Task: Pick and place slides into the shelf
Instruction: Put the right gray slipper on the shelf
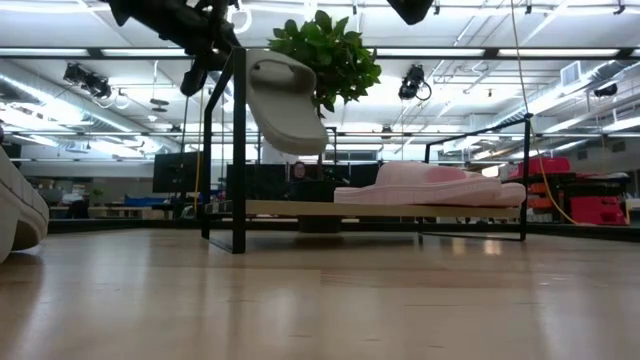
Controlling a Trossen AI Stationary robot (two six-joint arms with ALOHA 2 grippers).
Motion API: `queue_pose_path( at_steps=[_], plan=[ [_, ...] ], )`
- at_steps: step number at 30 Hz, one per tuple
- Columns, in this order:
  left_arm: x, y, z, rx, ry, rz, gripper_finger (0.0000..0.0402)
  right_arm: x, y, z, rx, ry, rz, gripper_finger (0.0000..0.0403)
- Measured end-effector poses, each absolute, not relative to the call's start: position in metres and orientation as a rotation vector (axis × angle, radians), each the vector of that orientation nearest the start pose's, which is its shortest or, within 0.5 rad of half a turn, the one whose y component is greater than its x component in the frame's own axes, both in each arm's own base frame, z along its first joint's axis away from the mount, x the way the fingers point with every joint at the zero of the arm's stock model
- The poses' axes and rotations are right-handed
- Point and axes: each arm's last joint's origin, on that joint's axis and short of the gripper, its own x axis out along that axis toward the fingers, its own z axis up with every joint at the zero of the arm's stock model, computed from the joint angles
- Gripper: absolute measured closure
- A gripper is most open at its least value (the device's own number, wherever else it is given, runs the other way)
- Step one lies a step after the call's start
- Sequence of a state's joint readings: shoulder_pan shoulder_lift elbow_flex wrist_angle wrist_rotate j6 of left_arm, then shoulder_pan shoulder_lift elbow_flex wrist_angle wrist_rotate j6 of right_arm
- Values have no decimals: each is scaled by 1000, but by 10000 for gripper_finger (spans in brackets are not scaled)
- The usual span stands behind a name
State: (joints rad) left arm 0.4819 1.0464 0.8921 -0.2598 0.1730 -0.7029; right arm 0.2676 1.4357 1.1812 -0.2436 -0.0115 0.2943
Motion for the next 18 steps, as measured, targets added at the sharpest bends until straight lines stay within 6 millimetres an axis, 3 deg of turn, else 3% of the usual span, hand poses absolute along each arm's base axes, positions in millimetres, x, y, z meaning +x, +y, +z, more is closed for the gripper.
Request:
queue_pose_path(
  at_steps=[8, 18],
  plan=[
    [200, 110, 302, -869, 378, 465, 358, 310, 86, 315, 217, 528, 188, 169],
    [195, 130, 288, -963, 351, 428, 359, 310, 86, 316, 236, 525, 178, 173]
  ],
)
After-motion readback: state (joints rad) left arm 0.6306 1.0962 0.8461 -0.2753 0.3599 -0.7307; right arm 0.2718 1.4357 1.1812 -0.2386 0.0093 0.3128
